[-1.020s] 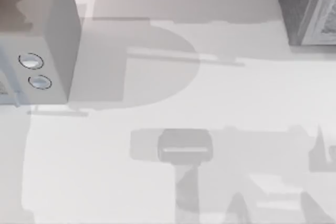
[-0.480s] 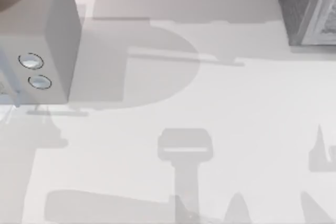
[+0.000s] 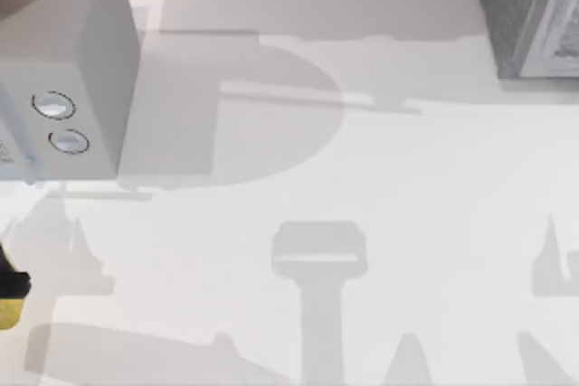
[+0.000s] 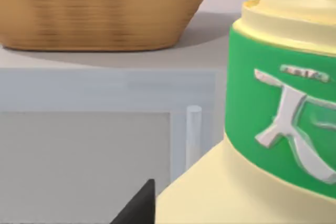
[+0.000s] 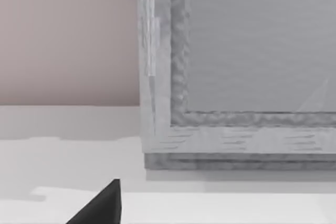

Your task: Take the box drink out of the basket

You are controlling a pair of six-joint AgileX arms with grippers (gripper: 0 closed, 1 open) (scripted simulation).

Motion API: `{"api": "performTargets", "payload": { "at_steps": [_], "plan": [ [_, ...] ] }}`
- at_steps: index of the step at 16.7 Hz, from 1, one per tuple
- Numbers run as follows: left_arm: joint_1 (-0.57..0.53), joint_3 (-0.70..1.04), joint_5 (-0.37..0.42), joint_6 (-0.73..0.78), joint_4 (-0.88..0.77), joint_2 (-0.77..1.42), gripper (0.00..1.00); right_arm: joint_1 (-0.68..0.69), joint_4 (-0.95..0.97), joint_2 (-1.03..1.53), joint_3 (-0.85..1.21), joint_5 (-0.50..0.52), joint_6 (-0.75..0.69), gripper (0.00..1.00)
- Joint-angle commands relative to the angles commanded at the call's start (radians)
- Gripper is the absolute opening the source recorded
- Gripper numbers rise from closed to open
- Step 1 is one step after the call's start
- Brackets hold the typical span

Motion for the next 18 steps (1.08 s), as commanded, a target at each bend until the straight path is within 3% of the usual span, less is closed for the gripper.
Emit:
{"api": "performTargets", "payload": {
  "at_steps": [5, 8, 12, 18],
  "plan": [
    [-0.005, -0.001, -0.009, 0.004, 0.009, 0.015, 0.00, 0.000, 0.000, 0.000, 0.000, 0.000, 0.000, 1.00],
    [-0.077, 0.005, -0.097, 0.029, 0.100, 0.108, 0.00, 0.000, 0.000, 0.000, 0.000, 0.000, 0.000, 1.00],
    [-0.260, 0.040, -0.318, 0.103, 0.357, 0.338, 0.00, 0.000, 0.000, 0.000, 0.000, 0.000, 0.000, 1.00],
    [-0.626, 0.126, -0.762, 0.260, 0.900, 0.796, 0.00, 0.000, 0.000, 0.000, 0.000, 0.000, 0.000, 1.00]
  ]
}}
